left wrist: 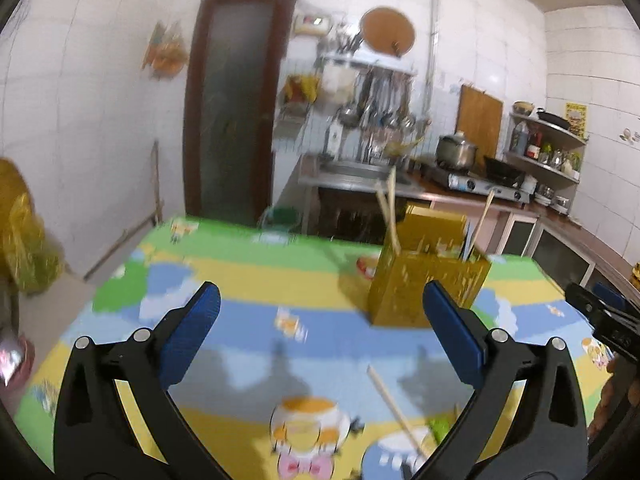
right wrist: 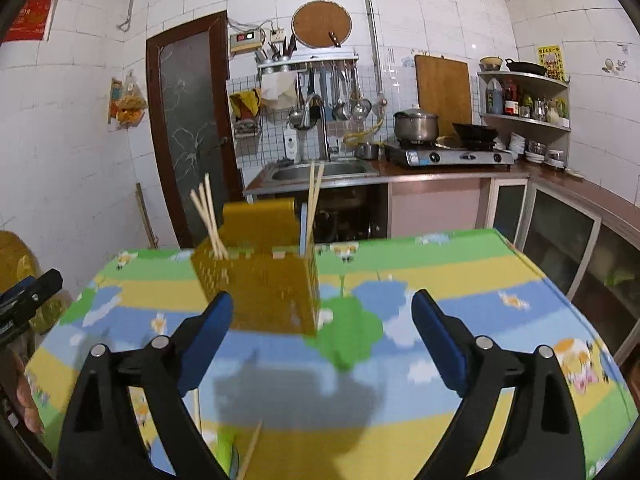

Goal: Organize utensils
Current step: 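Move both open tools back down to the chopsticks on the table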

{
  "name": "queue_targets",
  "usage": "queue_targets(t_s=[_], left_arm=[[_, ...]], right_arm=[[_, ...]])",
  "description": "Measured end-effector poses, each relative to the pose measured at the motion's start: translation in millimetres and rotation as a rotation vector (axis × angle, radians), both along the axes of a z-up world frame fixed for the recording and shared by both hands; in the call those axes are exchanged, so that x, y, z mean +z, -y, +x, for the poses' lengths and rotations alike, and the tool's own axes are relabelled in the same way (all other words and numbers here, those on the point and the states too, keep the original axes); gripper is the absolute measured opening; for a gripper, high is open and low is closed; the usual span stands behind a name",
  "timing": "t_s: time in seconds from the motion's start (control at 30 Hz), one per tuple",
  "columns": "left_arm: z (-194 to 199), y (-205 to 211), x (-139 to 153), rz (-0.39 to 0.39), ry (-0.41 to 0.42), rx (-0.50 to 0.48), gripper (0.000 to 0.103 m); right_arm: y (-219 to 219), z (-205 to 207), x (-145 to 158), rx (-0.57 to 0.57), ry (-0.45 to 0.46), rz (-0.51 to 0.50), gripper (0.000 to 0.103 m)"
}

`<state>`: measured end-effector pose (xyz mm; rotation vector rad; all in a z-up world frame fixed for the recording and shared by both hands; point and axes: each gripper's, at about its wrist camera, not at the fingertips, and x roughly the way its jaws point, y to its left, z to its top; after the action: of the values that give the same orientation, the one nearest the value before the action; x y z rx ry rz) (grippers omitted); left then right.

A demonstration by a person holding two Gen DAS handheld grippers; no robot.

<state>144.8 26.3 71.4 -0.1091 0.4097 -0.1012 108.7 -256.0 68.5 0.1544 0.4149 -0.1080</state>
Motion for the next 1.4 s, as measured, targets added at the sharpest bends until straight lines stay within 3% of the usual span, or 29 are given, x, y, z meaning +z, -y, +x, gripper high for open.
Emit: queue_targets(t_s=[0.43, 0.6, 0.87, 1.17, 1.3, 1.4], left_arm=[[-20.4, -12.3, -69.2, 0.044, -0.145, 0.028, 0.098], [-19.4, -5.8, -81.7, 0.097, -0.168, 0.016, 0.098], [-10.4, 2.8, -102.8, 0.118, -0.238, -0.001, 0.098], [6.0, 0.6, -120.9, 0.097, -0.342, 0.027, 0.098], [8.9, -0.2, -122.8, 0.097, -0.358, 0.043, 0.098], [7.6, 0.7, -122.7, 0.105, -0.352, 0.044, 0.098]], right_arm=[[-17.7, -21.0, -75.9, 0.003, -0.156, 0.043, 0.093], [-25.3, -18.9, -88.8, 0.017, -0.189, 0.030, 0.093], [-29.5, -13.2, -97.1, 0.018, -0.231, 0.013, 0.093], [-49.8, -1.0, -111.5, 0.040, -0.326, -0.043, 0.091], [-59.4, 10.5, -114.7, 0.059, -0.378, -0.037, 0.074], [-70.6, 21.4, -121.0, 0.087, -0.436, -0.034, 0.052]])
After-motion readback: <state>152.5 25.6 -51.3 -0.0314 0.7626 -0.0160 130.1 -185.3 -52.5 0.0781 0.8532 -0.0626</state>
